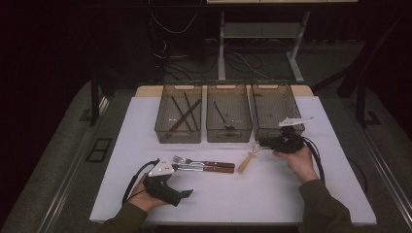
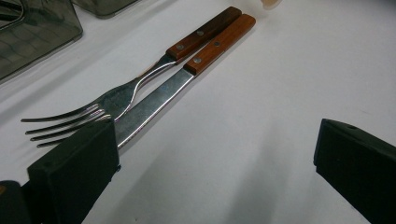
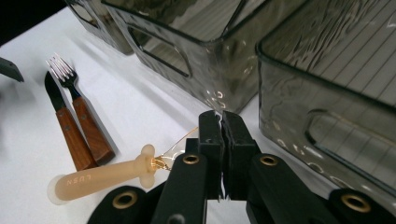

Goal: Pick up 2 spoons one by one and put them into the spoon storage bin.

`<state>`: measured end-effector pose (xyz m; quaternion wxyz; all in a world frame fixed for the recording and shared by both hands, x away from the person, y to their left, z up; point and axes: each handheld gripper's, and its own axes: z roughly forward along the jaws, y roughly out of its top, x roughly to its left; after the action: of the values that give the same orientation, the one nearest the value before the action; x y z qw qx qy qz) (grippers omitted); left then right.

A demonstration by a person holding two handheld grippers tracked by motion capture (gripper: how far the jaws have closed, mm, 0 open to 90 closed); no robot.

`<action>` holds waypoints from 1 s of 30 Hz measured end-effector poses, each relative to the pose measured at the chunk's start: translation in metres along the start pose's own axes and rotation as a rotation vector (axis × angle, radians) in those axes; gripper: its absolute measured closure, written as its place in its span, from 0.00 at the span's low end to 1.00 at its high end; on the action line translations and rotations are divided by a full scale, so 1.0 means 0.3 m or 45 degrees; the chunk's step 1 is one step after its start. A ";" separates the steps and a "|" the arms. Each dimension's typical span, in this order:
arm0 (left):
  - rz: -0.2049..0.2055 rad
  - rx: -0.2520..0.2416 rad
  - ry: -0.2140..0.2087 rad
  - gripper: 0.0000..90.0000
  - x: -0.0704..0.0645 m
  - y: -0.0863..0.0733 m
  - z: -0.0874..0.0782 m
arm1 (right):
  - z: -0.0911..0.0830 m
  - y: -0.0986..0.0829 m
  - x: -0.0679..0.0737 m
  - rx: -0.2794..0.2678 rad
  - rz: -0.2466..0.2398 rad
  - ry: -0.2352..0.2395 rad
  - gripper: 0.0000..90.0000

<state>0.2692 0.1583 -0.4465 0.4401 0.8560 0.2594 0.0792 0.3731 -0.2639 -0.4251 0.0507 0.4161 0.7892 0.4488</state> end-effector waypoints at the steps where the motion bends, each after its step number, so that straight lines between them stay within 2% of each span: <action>1: 0.000 0.001 0.000 0.00 0.000 0.000 0.000 | -0.006 0.003 0.002 -0.001 -0.002 -0.001 0.98; 12: -0.004 -0.006 -0.001 0.00 -0.001 0.000 -0.003 | -0.049 0.019 0.010 -0.029 0.013 -0.019 0.98; 18: -0.004 -0.005 -0.003 0.00 0.001 0.000 -0.003 | -0.081 0.039 0.021 -0.046 0.027 -0.066 0.98; 30: -0.008 -0.002 -0.002 0.00 0.002 -0.001 -0.002 | -0.131 0.091 0.030 -0.105 0.064 -0.109 0.98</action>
<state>0.2695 0.1592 -0.4464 0.4413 0.8549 0.2617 0.0774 0.3660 -0.2769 -0.3785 0.0900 0.4522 0.7565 0.4639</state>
